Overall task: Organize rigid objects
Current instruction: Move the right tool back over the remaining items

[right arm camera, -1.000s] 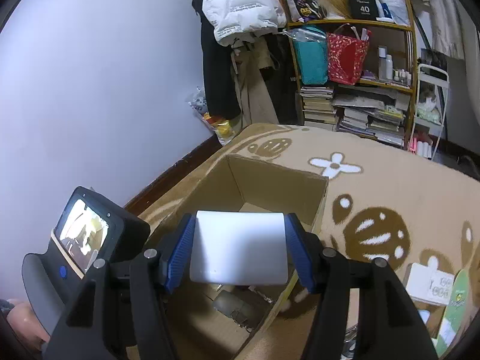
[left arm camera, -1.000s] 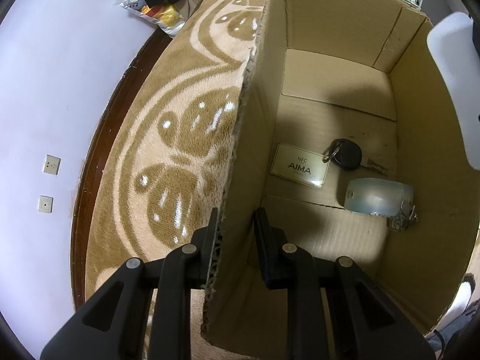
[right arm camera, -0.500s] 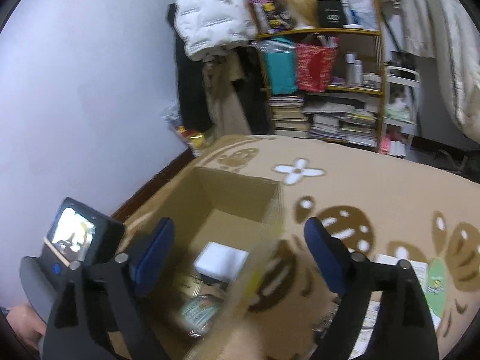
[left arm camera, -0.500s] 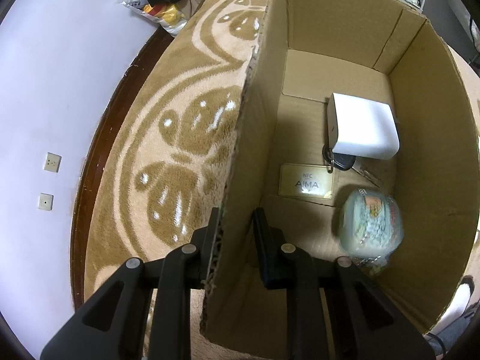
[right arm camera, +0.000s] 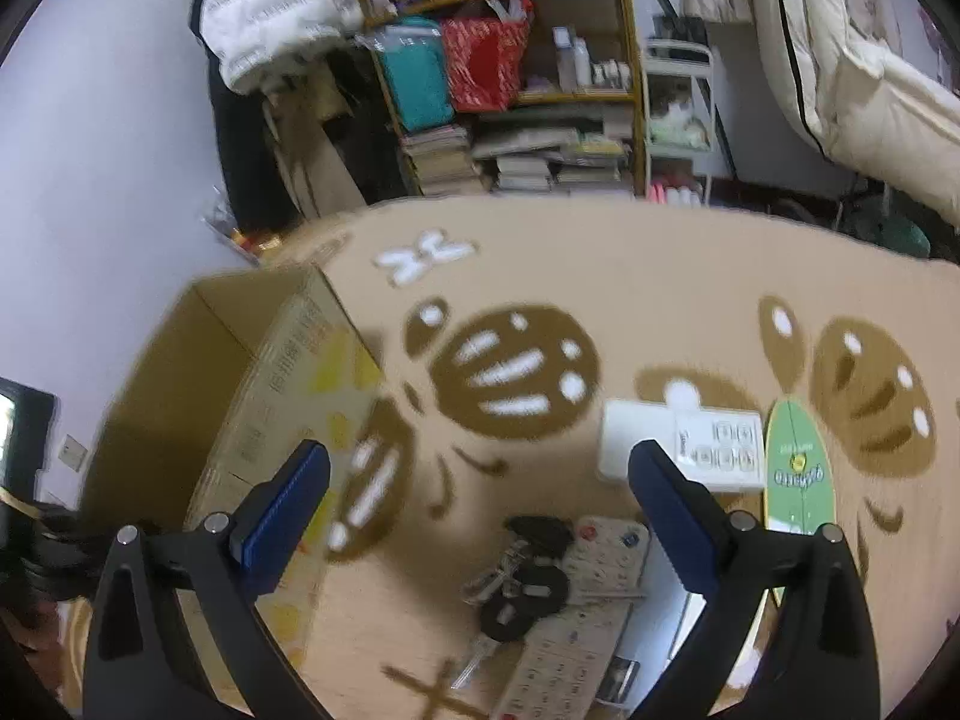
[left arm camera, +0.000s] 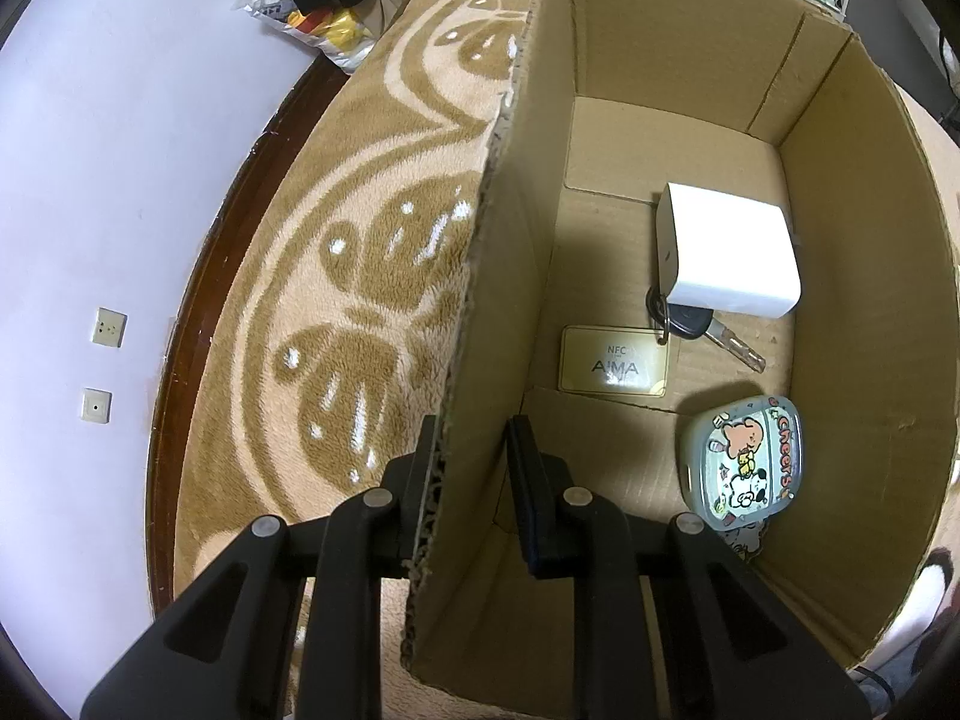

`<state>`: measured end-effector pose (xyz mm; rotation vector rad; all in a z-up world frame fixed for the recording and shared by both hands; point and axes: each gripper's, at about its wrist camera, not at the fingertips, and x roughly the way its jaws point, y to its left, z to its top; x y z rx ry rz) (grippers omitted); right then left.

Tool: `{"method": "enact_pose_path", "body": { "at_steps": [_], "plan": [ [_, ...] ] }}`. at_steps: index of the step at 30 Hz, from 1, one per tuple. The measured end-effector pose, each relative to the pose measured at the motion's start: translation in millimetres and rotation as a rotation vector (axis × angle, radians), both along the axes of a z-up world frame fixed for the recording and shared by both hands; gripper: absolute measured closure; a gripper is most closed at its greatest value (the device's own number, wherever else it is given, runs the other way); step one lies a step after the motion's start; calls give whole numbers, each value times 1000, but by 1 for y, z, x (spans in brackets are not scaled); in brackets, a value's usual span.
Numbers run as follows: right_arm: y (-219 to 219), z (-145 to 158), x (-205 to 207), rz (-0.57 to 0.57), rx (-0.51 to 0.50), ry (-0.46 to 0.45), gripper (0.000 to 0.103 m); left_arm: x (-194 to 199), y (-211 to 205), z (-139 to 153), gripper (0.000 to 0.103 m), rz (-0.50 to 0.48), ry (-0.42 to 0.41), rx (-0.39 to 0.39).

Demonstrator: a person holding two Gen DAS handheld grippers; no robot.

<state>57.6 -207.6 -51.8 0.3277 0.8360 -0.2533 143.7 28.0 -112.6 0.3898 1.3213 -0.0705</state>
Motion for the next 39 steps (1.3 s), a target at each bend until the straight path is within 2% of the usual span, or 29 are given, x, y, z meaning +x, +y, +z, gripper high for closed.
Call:
{"method": "enact_pose_path", "body": {
  "at_steps": [5, 11, 15, 22, 28, 30, 31, 33, 39],
  "plan": [
    [-10, -28, 5, -16, 33, 77, 0, 0, 0, 0, 82, 2, 1, -2],
    [-15, -49, 9, -6, 71, 156, 22, 1, 0, 0, 82, 8, 3, -6],
    [-18, -60, 10, -8, 100, 195, 26, 1, 1, 1, 83, 9, 6, -10],
    [-16, -64, 11, 15, 109, 198, 28, 1, -1, -1, 82, 7, 3, 6],
    [-18, -63, 9, 6, 159, 181, 32, 1, -1, 0, 82, 7, 4, 4],
    [-18, -63, 8, 7, 181, 171, 37, 2, -1, 0, 82, 7, 4, 5],
    [-18, -62, 9, 14, 201, 165, 43, 2, -1, 0, 82, 7, 4, 5],
    [-15, -64, 12, 33, 233, 167, 46, 1, -1, 0, 82, 6, 4, 4],
    [-6, -74, 17, 46, 200, 202, 46, 2, -1, 0, 82, 6, 4, 6]
  ]
}}
